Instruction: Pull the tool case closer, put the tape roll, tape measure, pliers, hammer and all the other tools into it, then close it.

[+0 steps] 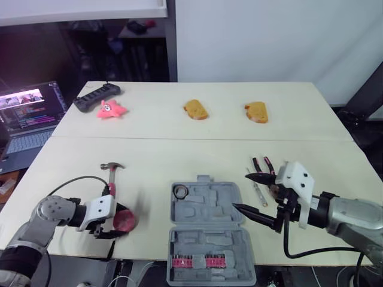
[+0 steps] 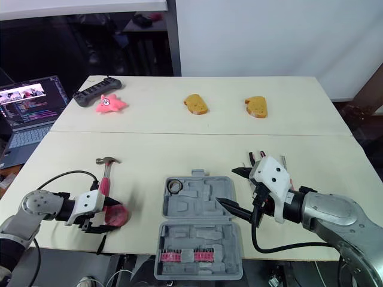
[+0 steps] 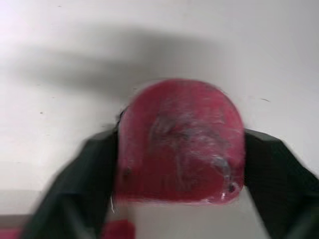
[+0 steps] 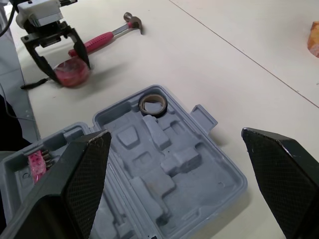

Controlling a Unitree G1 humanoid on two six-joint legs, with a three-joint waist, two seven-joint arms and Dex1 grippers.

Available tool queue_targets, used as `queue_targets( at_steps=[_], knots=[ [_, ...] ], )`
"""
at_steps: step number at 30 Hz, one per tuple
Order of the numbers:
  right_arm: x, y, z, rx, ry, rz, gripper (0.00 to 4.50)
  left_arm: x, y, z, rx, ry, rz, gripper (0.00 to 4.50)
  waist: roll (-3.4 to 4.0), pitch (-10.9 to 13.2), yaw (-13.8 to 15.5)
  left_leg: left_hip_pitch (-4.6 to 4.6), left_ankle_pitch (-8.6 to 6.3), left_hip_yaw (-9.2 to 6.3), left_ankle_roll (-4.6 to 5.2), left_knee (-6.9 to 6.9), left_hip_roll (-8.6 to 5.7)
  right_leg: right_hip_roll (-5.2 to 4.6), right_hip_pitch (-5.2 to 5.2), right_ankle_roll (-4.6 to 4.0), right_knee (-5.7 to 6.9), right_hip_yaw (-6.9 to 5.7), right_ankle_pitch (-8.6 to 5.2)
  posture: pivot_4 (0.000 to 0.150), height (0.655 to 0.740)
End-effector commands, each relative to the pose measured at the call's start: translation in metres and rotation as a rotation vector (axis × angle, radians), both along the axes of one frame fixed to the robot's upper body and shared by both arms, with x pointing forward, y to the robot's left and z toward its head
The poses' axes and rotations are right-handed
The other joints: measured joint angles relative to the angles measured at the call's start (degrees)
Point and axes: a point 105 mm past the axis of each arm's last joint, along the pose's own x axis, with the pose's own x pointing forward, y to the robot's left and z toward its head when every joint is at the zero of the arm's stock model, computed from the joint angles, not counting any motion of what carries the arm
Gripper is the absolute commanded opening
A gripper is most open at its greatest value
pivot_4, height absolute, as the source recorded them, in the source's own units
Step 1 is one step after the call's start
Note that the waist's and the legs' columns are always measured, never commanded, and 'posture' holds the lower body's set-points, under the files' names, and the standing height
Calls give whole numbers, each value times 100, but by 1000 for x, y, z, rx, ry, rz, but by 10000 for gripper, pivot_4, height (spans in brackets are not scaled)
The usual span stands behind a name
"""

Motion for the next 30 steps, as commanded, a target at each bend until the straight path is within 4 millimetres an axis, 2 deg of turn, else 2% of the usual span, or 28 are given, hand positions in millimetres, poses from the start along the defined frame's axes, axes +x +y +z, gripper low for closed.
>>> queue_targets(
  at_steps=[1, 4, 8, 12, 14, 15, 18, 21, 26, 30],
  knots=[
    [-3, 3, 7, -12, -28, 31, 45000, -6, 2, 1, -6, 33, -8, 29294, 0, 0, -5, 0, 0, 1, 0, -1, 0, 0, -1, 0, 0, 1, 0, 1500, 7400],
    [-1, 3, 5, -33, 5, 34, 45000, 0, -3, 20, -30, 0, -33, 29294, -2, 2, -5, 0, 0, 0, 0, 0, 1, 1, -2, 0, 2, 1, 0, 1500, 7400],
    [-2, 11, 8, 36, 146, 46, 45000, 7, -20, 59, -63, -62, -134, 29294, -19, 12, 9, -7, 0, -4, 0, 3, 3, 2, -5, -1, 1, -1, 0, 1500, 7400],
    [-14, 33, 5, 185, 491, 113, 45000, 12, -60, 95, -117, -115, -277, 29294, -21, 16, 6, -14, 0, -8, -1, 5, 0, -4, -5, -2, -2, -1, 0, 1500, 7400],
    [-23, 46, 5, 235, 643, 149, 45000, 13, -78, 106, -161, -135, -313, 29294, -20, 18, -4, -15, 1, -7, 0, 4, 0, -7, -6, -2, -6, -1, 0, 1500, 7400],
    [-19, 56, -2, 294, 719, 120, 45000, 14, -94, 111, -205, -163, -338, 29294, -17, 19, -10, -16, 0, -6, 0, 2, 1, -8, -7, -3, -7, -1, 0, 1500, 7400],
    [-7, 84, -24, 400, 867, 42, 45000, 13, -130, 120, -313, -225, -386, 29294, -44, 20, -87, -15, 1, -7, 0, -2, 6, -2, -8, -2, -7, -2, 0, 1500, 7400],
    [-1, 103, -21, 504, 886, 38, 45000, 10, -140, 117, -324, -229, -390, 29294, -43, 24, -171, -29, 5, -3, -4, 1, 1, 1, -32, -1, 4, 8, 1, 1500, 7400],
    [10, 105, -27, 548, 907, -48, 45000, 7, -150, 117, -338, -219, -396, 29294, -40, 24, -132, -29, 9, -6, -8, 8, -1, 8, -32, 0, 11, 10, 2, 1500, 7400],
    [15, 108, -24, 593, 911, -65, 45000, 4, -156, 120, -336, -218, -405, 29294, -38, 23, -132, -28, 9, -11, -8, 9, -2, 13, -28, 1, 13, 10, 4, 1500, 7400]
  ],
)
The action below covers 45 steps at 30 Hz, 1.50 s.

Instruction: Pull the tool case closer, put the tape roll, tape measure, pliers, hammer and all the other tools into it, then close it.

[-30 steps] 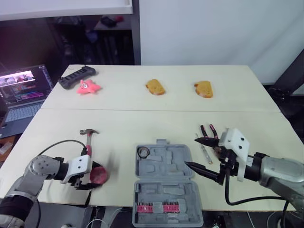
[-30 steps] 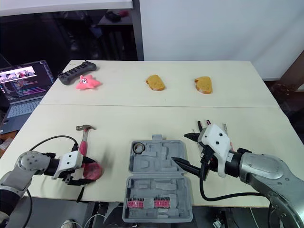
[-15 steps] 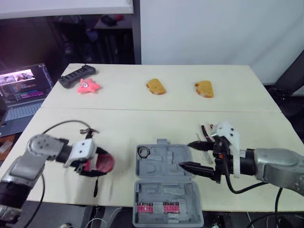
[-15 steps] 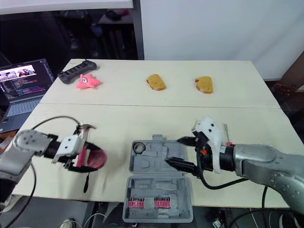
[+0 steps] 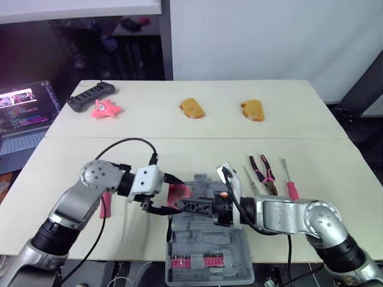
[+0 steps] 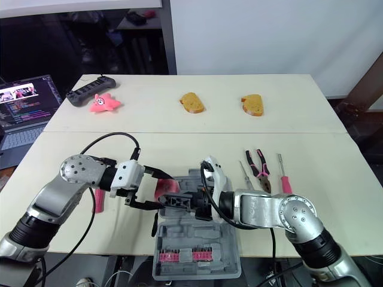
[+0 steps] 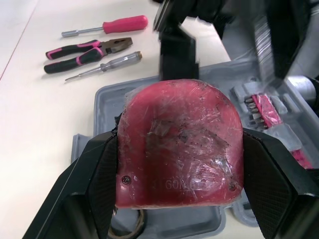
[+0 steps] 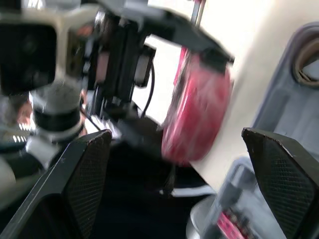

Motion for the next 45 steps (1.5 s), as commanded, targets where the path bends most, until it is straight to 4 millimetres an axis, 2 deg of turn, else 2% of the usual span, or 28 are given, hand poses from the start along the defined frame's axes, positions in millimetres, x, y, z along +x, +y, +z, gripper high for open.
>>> queue_targets(
  at_steps=[1, 6, 7, 8, 14, 15, 21, 24, 26, 31, 34, 38, 41, 45],
  knots=[
    [2, 1, 10, 37, -15, -8, 45000, -5, -11, 10, -9, -29, -32, 29294, 0, 0, -8, 0, 0, 0, 0, 0, 0, 1, 0, 0, 0, 0, 0, 1500, 7400],
    [4, -1, 6, 19, 1, -11, 45000, -5, -16, 17, -12, -32, -34, 29294, 0, 0, -11, 1, 0, 0, 0, -1, -1, 5, -1, 0, 2, 0, 0, 1500, 7400],
    [4, -2, 5, 13, 3, -9, 39149, -5, -15, 17, -10, -32, -33, 29294, 1, -1, -11, 1, 0, 0, 0, -1, -2, 6, -1, 0, 2, 0, 0, 1500, 7400],
    [4, -3, 4, 7, 3, -6, 36782, -4, -15, 17, -7, -34, -31, 29294, 1, -1, -13, 1, 0, 1, 0, -1, -2, 6, -1, 0, 2, 1, 0, 1500, 7400],
    [6, -8, 3, 2, 4, 1, 7842, -3, -11, 12, 8, -27, -25, 29294, 2, -1, -19, 1, 0, 1, 0, -1, -2, 10, -2, 0, 3, 1, 0, 1500, 7400],
    [7, -9, 3, 3, 4, -1, 6287, -3, -10, 10, 12, -24, -24, 29294, 5, -1, -17, 2, 0, 2, 0, -1, -2, 10, -1, 0, 2, 2, 0, 1500, 7400],
    [10, -12, 5, 9, 0, -5, 6266, -5, -6, 4, 24, 1, -29, 29294, 5, -1, -20, 2, 0, 3, 0, -1, -2, 9, -1, 0, 3, 2, 0, 1500, 7400],
    [9, -13, 7, 22, -5, -8, 6265, -6, -7, 5, 1, 21, -21, 44031, 5, -1, -18, 2, 0, 3, 0, -1, -3, 9, -1, 0, 3, 3, 0, 1500, 7400],
    [10, -17, 7, 30, -6, -26, 6265, -6, -6, 6, -17, 42, -11, 44643, 5, -1, -16, 2, 0, 3, 0, -1, -2, 9, -1, 0, 3, 3, 0, 1500, 7400],
    [11, -71, -4, -81, 12, -107, 6265, -2, 17, 9, -104, 74, 117, 44643, 7, 0, -2, 1, -1, 4, 2, 0, -2, 2, 1, 0, 0, 3, 0, 1500, 7400],
    [-2, -106, -11, -179, 51, -118, 6265, -16, 38, -5, -97, 132, 163, 44643, 12, 0, -11, 2, -2, 10, 4, 1, -2, 3, 2, 0, -1, 5, 0, 1500, 7400],
    [-23, -141, -25, -301, 160, -131, 6265, -29, 48, -17, -116, 198, 210, 44643, 15, 0, 8, 7, -4, 15, 8, -4, 6, 13, 4, -2, 0, 5, -2, 1500, 7400],
    [-34, -154, -39, -383, 241, -155, 6265, -31, 49, -24, -143, 182, 226, 44643, 16, -1, 25, 13, -4, 17, 8, 3, 9, 6, 18, -2, -4, 6, -1, 1500, 7400],
    [-37, -158, -58, -442, 305, -197, 6265, -33, 47, -25, -196, 159, 195, 44643, 16, -1, 28, 14, -4, 19, 8, 8, 7, -1, 23, -1, -9, 6, -1, 1500, 7400]
  ],
)
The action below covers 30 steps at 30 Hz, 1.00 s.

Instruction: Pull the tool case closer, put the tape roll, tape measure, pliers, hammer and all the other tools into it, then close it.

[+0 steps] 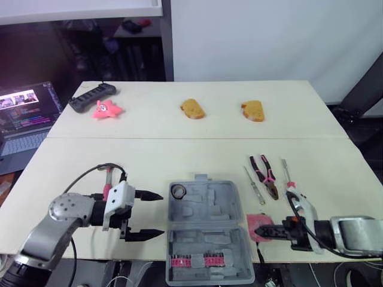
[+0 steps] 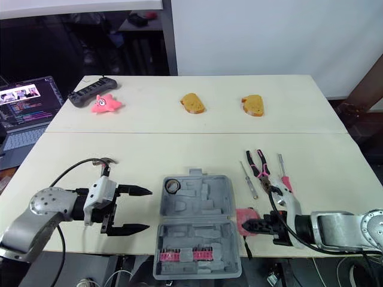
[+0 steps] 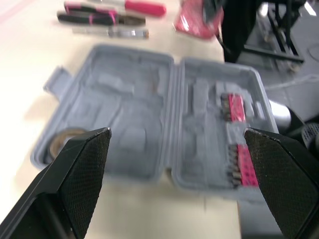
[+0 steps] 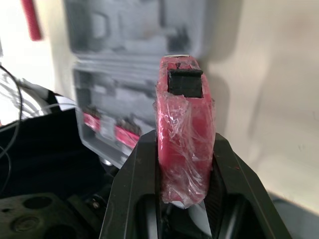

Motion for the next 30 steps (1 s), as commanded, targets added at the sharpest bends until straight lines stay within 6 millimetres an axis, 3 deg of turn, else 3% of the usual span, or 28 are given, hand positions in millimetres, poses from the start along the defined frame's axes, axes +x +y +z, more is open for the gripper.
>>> queue_targets(
  at_steps=[1, 8, 18, 26, 27, 30],
  knots=[
    [2, -3, -10, -40, 27, -51, 6265, -3, 1, 5, -12, -59, -42, 44643, 0, 0, -2, 0, 0, -1, 0, -2, 0, 0, -1, 0, 0, -1, 0, 1500, 7400],
    [11, -18, -25, -153, 61, -141, 6265, -6, 5, 9, 37, -59, -106, 44643, 3, -1, -15, 0, 0, 3, 0, -4, -1, -3, -4, 0, 0, 1, 0, 1500, 7400],
    [19, -13, -33, -162, 76, -169, 6265, -10, -10, 16, 31, -72, -107, 44643, -1, -3, -38, 4, 0, 1, 0, -6, 2, 4, -2, 0, 0, 1, 0, 1500, 7400],
    [28, -24, -21, -196, 24, -203, 42326, -8, -11, 16, 35, -66, -101, 45000, 6, -3, -20, 6, 0, 2, 0, -5, -1, 5, 3, 0, -1, 7, 0, 1500, 7400],
    [28, -27, -17, -203, 12, -206, 44634, -8, -11, 16, 35, -64, -100, 45000, 6, -3, -13, 6, 0, 3, 0, -5, -1, 3, 3, 0, -1, 7, 0, 1500, 7400],
    [26, -34, -8, -220, -12, -193, 44634, -6, -9, 13, 35, -56, -98, 45000, 9, -3, 10, 5, 0, 2, 0, -4, -6, -1, 4, 0, -1, 7, 0, 1500, 7400]
  ],
)
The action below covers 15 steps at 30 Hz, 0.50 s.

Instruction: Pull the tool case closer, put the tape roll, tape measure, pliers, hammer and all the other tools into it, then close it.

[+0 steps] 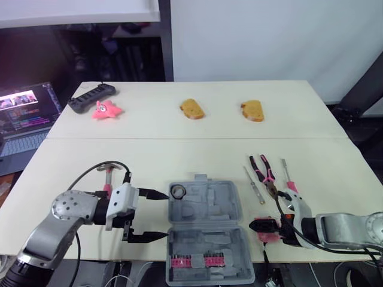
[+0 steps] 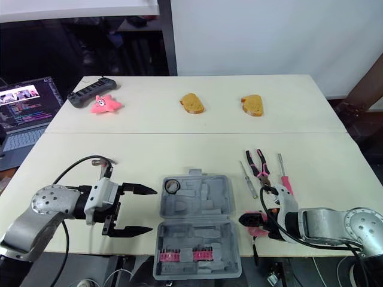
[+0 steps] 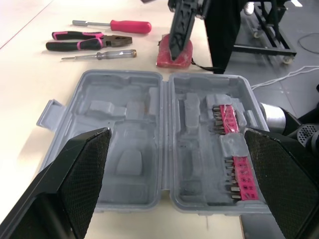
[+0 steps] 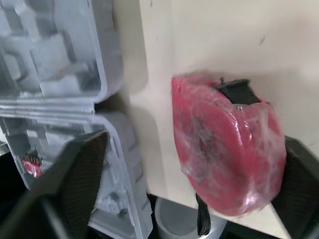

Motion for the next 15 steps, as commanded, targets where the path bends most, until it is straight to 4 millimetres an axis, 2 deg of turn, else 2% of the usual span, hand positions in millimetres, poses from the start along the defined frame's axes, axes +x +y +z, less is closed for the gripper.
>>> queue_targets(
  at_steps=[1, 4, 6, 9, 13, 15],
  knots=[
    [1, -7, 18, -30, -50, 28, 44634, 0, -1, 3, -10, -15, -19, 45000, 1, 0, -4, 0, 0, 0, 0, 0, 0, 0, 0, 0, 0, -1, 0, 1500, 7400],
    [-2, -9, 28, -87, -61, 93, 44634, 2, 3, -2, -8, -13, -17, 45000, 6, 0, -36, 1, 0, 1, 0, -2, 3, 4, -1, 0, 1, -3, 0, 1500, 7400],
    [-2, -4, 37, -97, -99, 175, 44634, 3, 5, -5, -9, -11, -17, 45000, 8, 1, -48, 2, 0, 4, 0, -4, 5, 5, -4, 0, 1, -3, 0, 1500, 7400],
    [-8, 7, 46, -178, -194, 412, 44634, 2, 9, -9, -10, -13, -17, 45000, 12, 1, -30, 1, 0, 4, 0, -4, 6, 7, -6, 0, 1, -3, -1, 1500, 7400],
    [-2, 5, 48, -331, -428, 720, 44634, 0, 13, -12, -10, -12, -20, 45000, 15, 3, 3, -6, 0, 12, 0, -2, -4, 6, -8, 6, -2, -12, -3, 1500, 7400],
    [-6, 5, 47, -374, -544, 943, 44634, -2, 16, -15, -1, -8, -24, 45000, 13, 4, 11, -7, 0, 17, 0, -1, -7, 5, -7, 8, -3, -13, -5, 1500, 7400]
  ],
)
